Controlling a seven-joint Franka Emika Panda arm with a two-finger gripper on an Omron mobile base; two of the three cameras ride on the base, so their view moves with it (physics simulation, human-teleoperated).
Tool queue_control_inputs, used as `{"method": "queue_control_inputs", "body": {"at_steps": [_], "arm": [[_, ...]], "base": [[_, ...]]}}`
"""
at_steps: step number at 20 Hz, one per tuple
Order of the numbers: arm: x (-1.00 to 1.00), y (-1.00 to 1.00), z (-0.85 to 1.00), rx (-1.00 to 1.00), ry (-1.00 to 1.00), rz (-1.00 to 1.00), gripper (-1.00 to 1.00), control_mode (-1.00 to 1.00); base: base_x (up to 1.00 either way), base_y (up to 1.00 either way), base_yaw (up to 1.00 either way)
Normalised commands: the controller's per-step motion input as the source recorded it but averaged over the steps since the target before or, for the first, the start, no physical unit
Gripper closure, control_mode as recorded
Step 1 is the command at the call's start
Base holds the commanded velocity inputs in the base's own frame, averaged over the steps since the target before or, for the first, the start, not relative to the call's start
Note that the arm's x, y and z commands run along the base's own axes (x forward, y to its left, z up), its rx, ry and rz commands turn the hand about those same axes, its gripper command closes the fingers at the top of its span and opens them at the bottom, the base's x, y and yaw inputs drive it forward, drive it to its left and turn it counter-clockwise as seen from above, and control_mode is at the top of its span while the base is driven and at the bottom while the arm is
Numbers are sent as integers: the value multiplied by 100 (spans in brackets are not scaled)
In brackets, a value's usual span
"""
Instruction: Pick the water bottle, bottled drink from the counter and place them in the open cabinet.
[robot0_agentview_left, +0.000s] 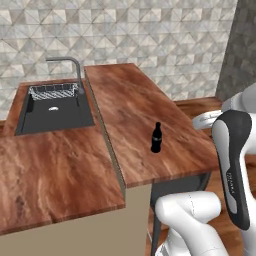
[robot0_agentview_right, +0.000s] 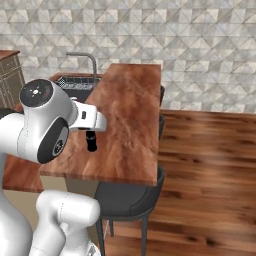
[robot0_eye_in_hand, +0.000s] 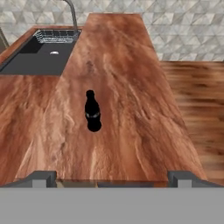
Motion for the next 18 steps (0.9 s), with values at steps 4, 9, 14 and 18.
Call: {"method": "queue_control_inputs", "body": {"at_steps": [4,9,14,18], "arm": [[0,0,0,0,0,0,-100,100],[0,0,0,0,0,0,-100,100],[0,0,0,0,0,0,-100,100],[0,0,0,0,0,0,-100,100]], "base": [[65,-15,7],[69,-13,5],[74,-7,4],[78,0,0]]}}
